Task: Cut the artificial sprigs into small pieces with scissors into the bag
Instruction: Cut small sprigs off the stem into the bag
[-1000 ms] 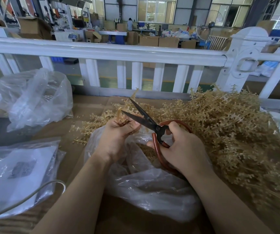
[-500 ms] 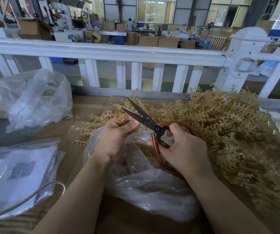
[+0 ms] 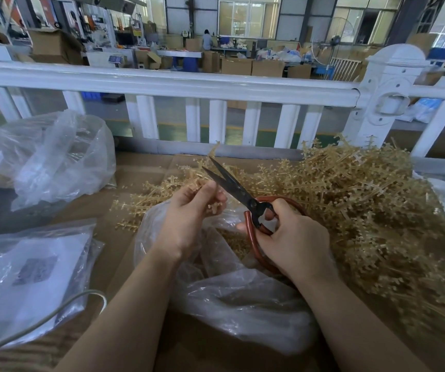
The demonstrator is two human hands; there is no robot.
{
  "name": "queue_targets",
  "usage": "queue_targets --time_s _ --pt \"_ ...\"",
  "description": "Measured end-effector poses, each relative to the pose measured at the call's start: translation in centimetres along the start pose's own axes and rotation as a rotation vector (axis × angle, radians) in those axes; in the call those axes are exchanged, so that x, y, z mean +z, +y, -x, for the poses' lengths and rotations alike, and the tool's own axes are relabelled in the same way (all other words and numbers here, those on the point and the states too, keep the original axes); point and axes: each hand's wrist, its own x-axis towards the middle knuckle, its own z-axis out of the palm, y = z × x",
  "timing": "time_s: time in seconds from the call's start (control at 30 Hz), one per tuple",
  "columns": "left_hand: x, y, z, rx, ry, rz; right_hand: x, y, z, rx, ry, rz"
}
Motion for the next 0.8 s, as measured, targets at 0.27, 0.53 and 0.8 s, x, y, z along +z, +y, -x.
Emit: queue_targets --time_s 0.27,0.53,0.8 --pt "-0.23 -0.28 -0.05 -0.008 -0.051 -0.021 0.16 0.2 -0.02 0.02 -0.036 -0.005" --pt "-0.3 -0.06 -0.05 0.003 -0.095 0.009 0.26 0.31 -0.24 0.059 -0.098 -0.07" --pt "0.08 0.34 0.17 -0.038 -0.054 0.096 0.35 0.35 -0.26 0.065 -0.118 -0.065"
